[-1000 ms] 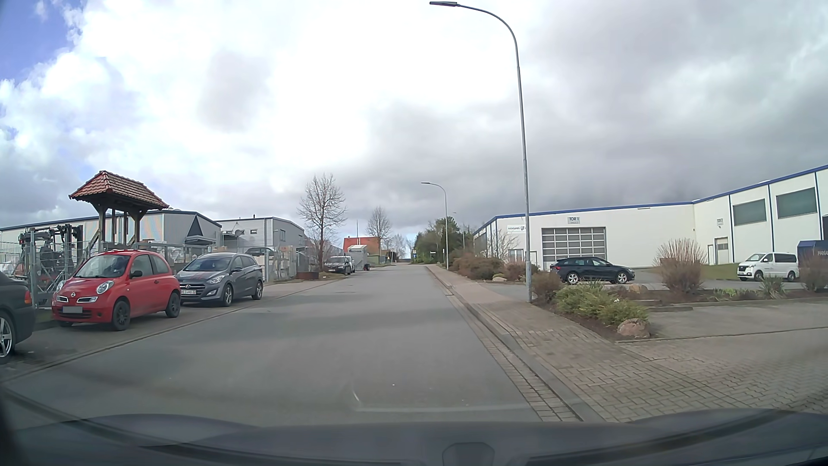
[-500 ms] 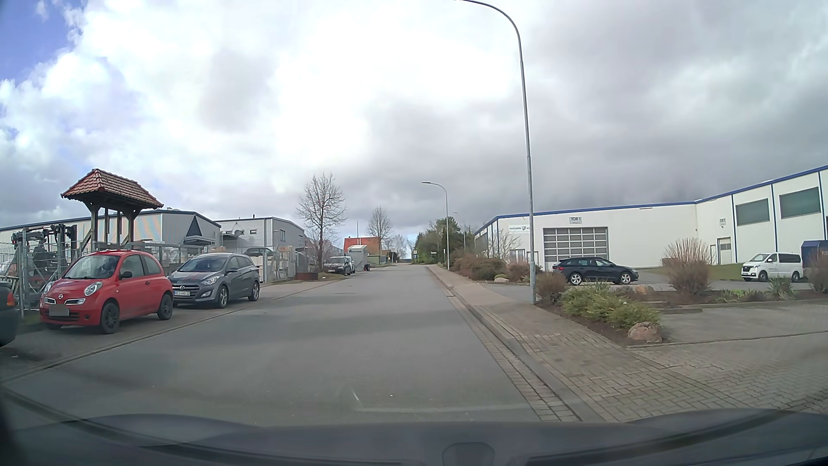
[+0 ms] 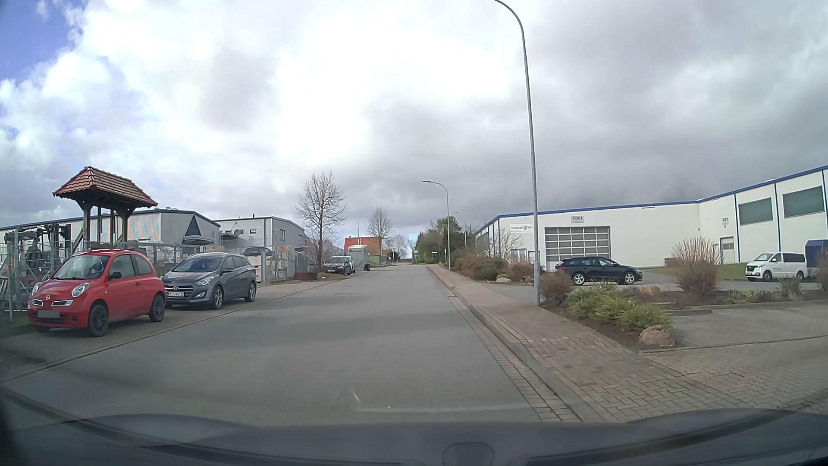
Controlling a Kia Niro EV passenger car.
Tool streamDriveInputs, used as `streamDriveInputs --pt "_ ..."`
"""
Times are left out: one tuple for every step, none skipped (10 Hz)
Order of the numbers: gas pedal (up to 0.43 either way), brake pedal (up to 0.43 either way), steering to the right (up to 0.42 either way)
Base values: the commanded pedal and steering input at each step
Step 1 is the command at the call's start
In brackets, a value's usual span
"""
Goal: Follow the waypoints while adhering to traffic rules and regulations
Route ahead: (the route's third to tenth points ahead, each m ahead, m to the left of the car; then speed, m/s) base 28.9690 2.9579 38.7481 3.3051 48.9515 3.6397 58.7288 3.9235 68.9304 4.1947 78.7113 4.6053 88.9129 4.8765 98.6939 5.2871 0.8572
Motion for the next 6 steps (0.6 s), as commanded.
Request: streamDriveInputs --pt "0.000 0.000 -0.029" --pt "0.000 0.000 -0.031" --pt "0.000 0.000 -0.030" --pt "0.000 0.000 -0.030" --pt "0.000 0.000 -0.029" --pt "0.000 0.000 -0.029"
